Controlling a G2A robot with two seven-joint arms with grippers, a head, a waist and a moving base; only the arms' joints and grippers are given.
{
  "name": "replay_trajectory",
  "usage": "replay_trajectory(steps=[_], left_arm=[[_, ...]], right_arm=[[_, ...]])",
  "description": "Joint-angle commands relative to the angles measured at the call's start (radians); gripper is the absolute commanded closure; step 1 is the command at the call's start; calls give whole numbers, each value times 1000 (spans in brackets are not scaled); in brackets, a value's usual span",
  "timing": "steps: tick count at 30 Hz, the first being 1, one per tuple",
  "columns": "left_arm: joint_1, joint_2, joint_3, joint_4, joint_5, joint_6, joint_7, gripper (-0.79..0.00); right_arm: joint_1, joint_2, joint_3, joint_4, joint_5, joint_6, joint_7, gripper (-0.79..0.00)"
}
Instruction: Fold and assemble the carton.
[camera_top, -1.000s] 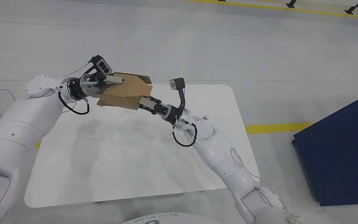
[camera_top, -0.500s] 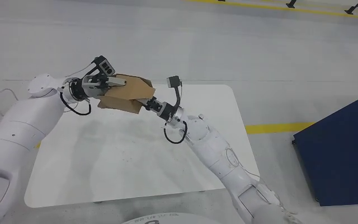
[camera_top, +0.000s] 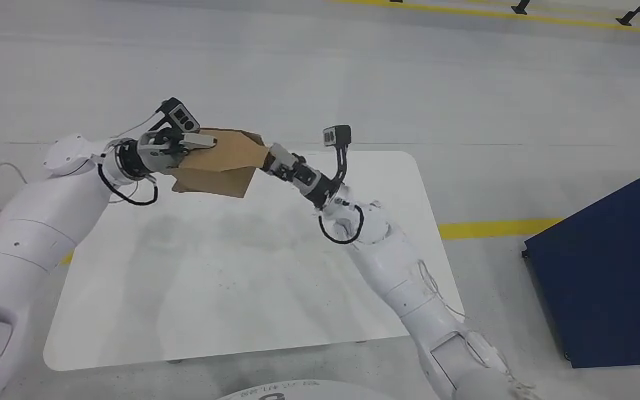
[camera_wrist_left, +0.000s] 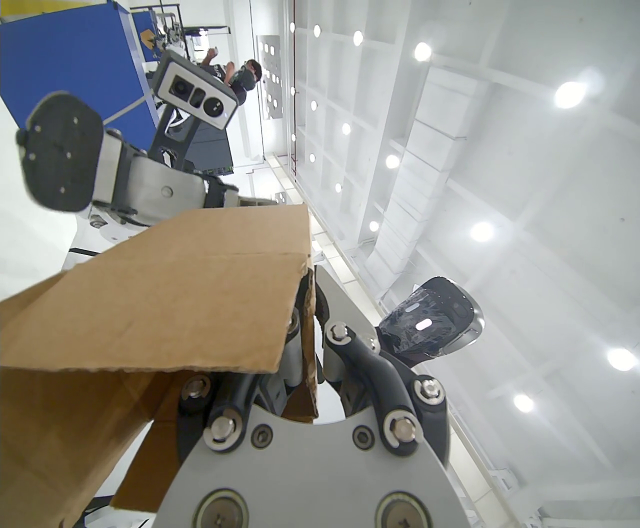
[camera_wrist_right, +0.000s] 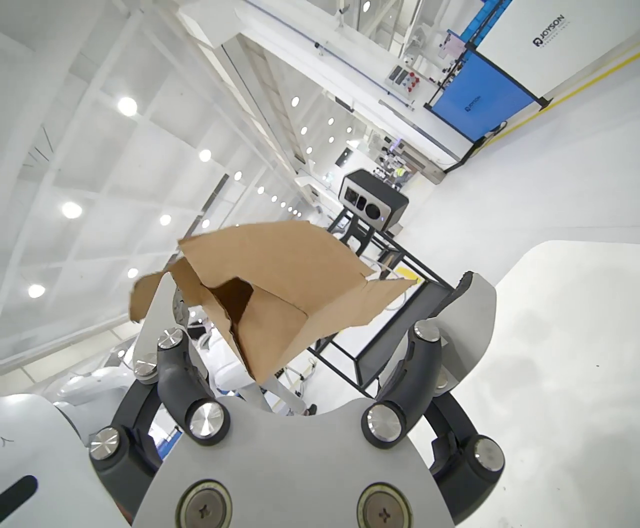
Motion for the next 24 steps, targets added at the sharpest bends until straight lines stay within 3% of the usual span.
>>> replay_trajectory(steps=[1,8,24], left_arm=[[2,2,1,-5,0,1,0,0],[1,5,11,-13,5,1,0,0],[-7,5,26,-1,12,-9,0,0]], right_arm=[[0,0,8,-1,20,16,0,-785],[16,-9,-32,9,-50,62,-29,-785],[34,-20,-86,34,-175,65,-32,-785]])
